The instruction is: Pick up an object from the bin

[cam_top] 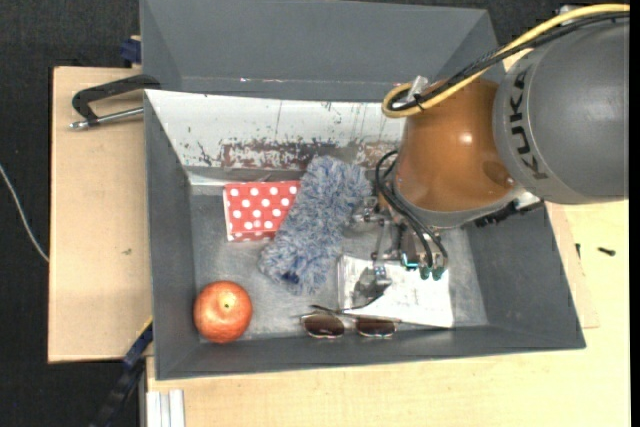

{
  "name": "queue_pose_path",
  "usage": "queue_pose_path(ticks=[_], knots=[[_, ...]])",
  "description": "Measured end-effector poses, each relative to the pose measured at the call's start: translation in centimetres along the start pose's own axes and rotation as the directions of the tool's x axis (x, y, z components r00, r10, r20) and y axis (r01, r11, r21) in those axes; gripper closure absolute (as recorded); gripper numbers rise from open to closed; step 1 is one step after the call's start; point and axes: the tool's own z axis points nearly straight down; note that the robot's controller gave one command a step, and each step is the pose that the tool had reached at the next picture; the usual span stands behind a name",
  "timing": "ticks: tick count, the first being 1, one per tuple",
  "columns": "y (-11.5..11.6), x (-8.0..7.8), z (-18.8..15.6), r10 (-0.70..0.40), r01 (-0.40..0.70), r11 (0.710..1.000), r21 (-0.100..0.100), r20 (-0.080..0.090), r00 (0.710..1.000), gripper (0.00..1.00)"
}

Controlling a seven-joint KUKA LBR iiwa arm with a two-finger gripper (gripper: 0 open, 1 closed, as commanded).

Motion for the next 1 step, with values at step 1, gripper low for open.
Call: queue_pose_path(ticks=[1], knots=[[-0.01, -0.19, -0.43, 0.001, -0.001, 1.0, -0.001, 0.008, 1.0, 0.0]])
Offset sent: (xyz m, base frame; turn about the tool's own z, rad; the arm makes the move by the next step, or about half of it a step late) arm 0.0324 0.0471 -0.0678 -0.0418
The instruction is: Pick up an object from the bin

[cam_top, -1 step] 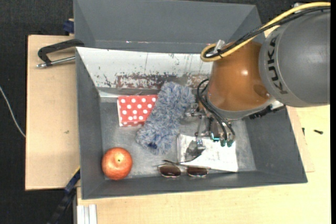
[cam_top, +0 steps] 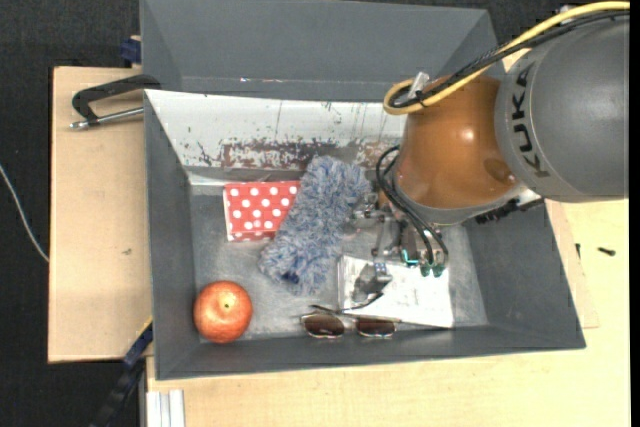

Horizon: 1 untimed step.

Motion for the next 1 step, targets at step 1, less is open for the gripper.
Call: queue_pose_path(ticks=[1], knots=[[4.88, -3.21, 6.85, -0.043, 0.043, 0.999, -0.001, 0.001, 0.999, 1.0]])
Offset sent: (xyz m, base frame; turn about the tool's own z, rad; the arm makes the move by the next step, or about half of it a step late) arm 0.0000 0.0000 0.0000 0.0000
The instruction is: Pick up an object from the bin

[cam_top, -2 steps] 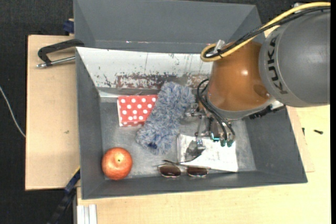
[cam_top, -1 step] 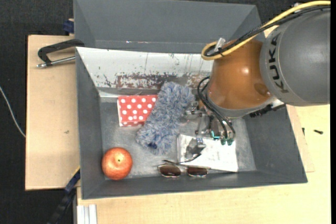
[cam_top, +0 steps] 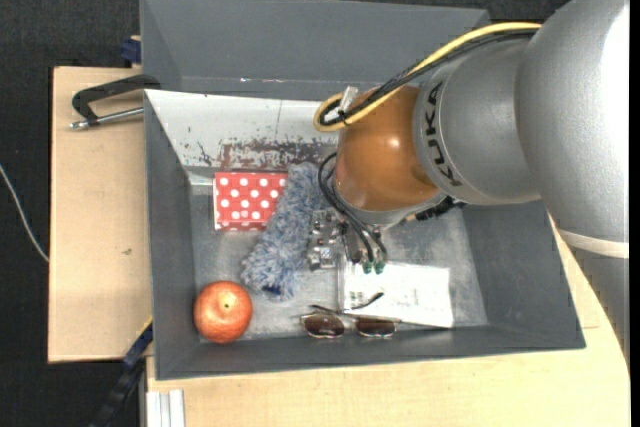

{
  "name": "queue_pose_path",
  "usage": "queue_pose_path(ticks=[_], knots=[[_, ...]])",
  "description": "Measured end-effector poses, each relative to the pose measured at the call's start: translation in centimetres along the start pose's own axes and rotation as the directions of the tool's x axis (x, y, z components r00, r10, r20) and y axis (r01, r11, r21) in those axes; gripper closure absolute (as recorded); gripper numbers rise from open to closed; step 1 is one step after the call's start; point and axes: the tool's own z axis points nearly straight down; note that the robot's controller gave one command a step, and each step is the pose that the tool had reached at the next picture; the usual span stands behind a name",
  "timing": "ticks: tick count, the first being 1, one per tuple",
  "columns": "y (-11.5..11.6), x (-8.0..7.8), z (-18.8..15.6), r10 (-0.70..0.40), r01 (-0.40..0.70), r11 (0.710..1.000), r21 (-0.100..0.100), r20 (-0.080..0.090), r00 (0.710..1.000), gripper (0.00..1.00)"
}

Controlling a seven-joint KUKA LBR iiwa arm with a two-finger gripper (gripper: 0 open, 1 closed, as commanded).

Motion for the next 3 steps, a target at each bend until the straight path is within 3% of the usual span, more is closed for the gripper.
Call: queue_pose_path(ticks=[1, 2, 3], knots=[[0.0, 0.0, 0.0, 0.0, 0.0, 1.0, 0.0, 0.0, 1.0, 1.0], [0.3, -1.1, -10.6, -0.103, 0.103, 0.995, 0.001, 0.001, 0.995, 1.0], [0.3, -1.1, -10.6, -0.103, 0.103, 0.995, 0.001, 0.0, 0.995, 1.0]])
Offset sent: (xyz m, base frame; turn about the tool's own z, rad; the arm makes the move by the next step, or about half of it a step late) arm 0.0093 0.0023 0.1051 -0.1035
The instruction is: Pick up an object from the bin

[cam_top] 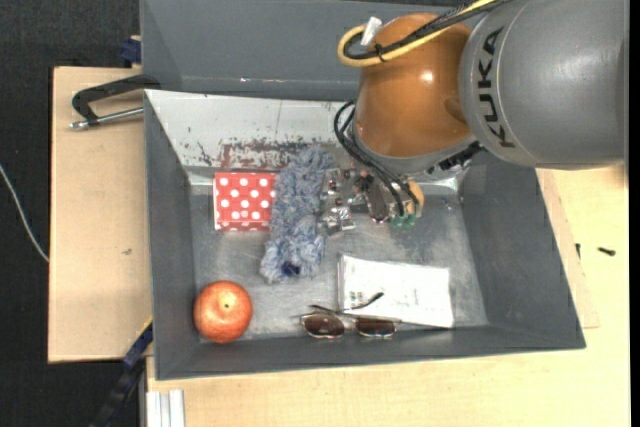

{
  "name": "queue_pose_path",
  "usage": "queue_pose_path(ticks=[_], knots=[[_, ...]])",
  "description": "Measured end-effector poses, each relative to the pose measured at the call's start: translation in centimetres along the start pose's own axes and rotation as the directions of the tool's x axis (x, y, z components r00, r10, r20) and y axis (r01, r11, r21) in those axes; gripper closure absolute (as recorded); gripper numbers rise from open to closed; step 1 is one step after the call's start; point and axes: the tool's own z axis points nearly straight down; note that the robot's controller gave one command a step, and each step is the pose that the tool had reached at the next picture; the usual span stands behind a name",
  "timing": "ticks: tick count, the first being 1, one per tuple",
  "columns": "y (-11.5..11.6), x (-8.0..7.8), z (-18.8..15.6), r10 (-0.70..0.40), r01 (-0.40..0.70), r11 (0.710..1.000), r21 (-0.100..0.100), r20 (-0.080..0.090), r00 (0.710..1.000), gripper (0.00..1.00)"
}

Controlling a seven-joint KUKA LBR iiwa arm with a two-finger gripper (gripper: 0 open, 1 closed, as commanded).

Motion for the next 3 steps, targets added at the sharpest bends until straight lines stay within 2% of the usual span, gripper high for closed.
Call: queue_pose_path(ticks=[3], knots=[[0.2, 0.0, -1.2, 0.038, -0.038, 0.999, 0.0, 0.001, 0.999, 1.0]])
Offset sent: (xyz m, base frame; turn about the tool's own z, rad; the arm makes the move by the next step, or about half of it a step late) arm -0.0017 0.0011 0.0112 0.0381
